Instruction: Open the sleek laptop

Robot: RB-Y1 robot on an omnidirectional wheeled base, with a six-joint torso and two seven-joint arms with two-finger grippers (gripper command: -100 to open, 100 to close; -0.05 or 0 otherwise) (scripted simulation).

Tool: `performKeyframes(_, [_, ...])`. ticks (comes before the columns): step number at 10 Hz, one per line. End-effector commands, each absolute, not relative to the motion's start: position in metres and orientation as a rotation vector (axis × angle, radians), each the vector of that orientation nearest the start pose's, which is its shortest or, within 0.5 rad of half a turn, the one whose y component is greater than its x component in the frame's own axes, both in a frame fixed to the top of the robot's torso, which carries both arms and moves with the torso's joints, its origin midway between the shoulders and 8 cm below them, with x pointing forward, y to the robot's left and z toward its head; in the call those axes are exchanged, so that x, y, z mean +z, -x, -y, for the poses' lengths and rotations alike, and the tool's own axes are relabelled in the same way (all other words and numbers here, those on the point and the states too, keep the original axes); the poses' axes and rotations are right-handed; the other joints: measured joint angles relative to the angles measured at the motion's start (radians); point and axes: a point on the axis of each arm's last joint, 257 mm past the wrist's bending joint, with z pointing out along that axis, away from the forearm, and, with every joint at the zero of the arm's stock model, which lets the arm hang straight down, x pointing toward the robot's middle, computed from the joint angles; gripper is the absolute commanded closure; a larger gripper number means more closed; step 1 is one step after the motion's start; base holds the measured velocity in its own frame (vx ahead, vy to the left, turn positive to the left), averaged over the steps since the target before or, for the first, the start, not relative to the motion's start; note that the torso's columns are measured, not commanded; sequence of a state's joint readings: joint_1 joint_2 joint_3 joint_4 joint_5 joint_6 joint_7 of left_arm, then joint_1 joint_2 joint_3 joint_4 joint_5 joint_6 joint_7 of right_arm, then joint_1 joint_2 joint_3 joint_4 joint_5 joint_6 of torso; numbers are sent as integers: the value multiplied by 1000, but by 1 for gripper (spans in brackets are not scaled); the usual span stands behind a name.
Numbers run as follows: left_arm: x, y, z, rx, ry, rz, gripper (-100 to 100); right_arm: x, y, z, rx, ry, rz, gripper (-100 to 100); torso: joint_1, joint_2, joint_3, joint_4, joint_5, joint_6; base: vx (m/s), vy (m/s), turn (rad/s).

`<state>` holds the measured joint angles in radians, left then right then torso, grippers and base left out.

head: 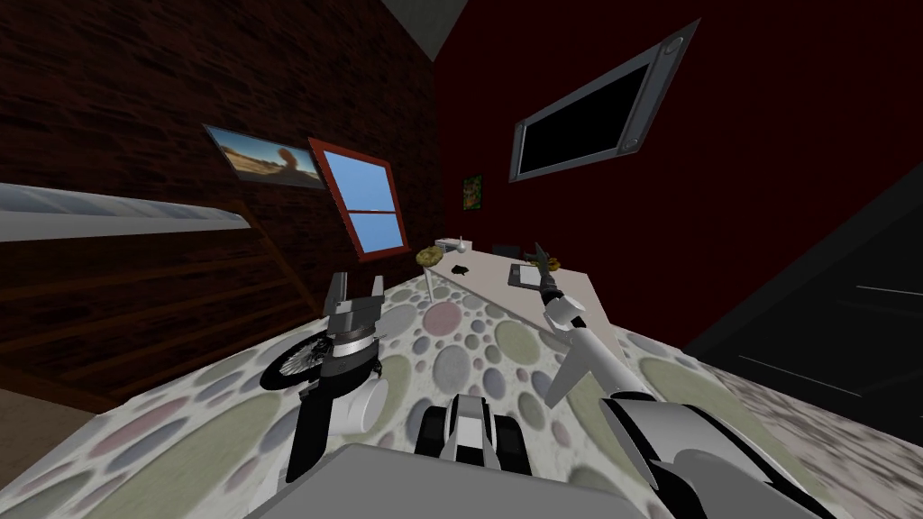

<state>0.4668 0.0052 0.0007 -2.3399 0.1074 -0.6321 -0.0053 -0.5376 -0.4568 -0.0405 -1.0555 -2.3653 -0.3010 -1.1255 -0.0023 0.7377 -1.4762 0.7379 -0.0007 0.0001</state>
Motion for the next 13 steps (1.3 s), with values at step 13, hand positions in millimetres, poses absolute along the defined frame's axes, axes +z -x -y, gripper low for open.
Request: performKeyframes(13, [82,-304,-283,-1418,538,-392,0,-46,-682,463,-1289,690,-1610,-100,5,1,1,0,1,0,30,-105,57])
